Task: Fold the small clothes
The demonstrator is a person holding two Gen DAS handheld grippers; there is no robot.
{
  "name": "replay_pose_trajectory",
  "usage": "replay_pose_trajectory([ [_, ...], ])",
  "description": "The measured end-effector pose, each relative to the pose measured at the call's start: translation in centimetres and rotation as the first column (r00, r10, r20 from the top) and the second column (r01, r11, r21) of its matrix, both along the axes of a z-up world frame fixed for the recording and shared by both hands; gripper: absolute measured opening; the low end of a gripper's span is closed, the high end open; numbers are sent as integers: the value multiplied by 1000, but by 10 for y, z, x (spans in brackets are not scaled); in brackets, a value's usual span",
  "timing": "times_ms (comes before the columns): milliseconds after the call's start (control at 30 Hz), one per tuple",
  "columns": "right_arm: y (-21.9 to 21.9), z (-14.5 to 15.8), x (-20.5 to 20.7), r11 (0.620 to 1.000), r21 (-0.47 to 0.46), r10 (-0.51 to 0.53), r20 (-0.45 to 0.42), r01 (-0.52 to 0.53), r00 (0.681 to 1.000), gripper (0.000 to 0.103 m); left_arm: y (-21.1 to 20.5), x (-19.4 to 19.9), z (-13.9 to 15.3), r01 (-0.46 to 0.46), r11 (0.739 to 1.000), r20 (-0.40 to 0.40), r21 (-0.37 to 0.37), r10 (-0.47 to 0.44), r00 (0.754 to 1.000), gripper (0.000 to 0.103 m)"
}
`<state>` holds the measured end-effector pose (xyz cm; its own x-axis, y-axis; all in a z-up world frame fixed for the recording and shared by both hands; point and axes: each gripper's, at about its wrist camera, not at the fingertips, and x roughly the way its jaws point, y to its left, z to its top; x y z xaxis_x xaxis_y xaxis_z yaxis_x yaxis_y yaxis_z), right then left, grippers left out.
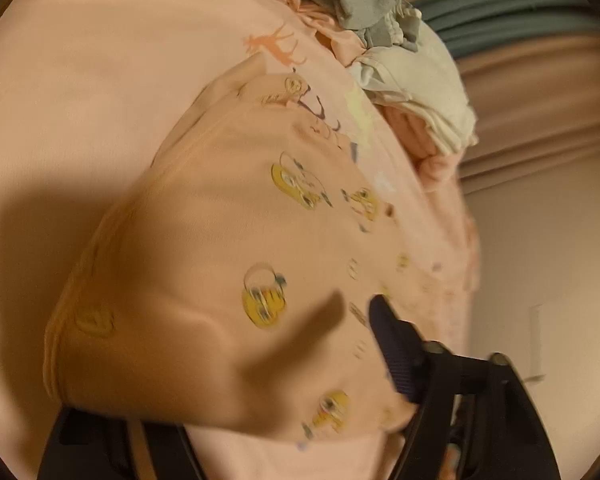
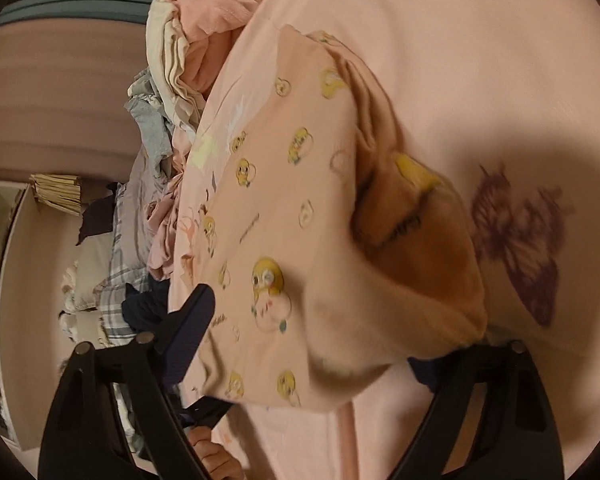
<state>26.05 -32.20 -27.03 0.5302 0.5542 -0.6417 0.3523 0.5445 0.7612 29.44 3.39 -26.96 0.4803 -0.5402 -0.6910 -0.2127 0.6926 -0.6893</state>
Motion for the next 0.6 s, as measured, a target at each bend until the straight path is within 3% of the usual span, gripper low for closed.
replay_pose_trajectory([
  [33, 1, -1, 3, 1000, -31, -6, 3, 7, 1000, 63, -5, 3, 0, -12, 997, -14, 80, 13, 1000, 42],
  [67, 4, -4, 6, 995, -100, -9, -18, 7, 1000, 29, -9, 6, 1, -17, 988, -21, 150, 21, 1000, 30],
  [100, -1, -10, 6, 991, -134, 3, -33, -8, 999, 14, -12, 7, 2, -19, 985, -16, 173, 22, 1000, 28],
  [133, -3, -14, 7, 992, -127, 10, -23, -13, 1000, 9, -16, 7, 3, -26, 978, -10, 207, 28, 1000, 25],
  [233, -13, -13, 3, 998, -64, 22, -8, -23, 1000, 9, -19, -1, 10, -38, 959, 4, 281, 39, 999, 15],
  [367, -24, 1, -14, 999, 35, 27, 56, -29, 998, 7, -20, -20, 33, -55, 940, 81, 336, 30, 996, 6],
  [600, -25, 53, -50, 996, -63, 78, 155, -69, 985, 6, -20, -46, 52, -9, 959, 114, 285, -25, 993, 3],
])
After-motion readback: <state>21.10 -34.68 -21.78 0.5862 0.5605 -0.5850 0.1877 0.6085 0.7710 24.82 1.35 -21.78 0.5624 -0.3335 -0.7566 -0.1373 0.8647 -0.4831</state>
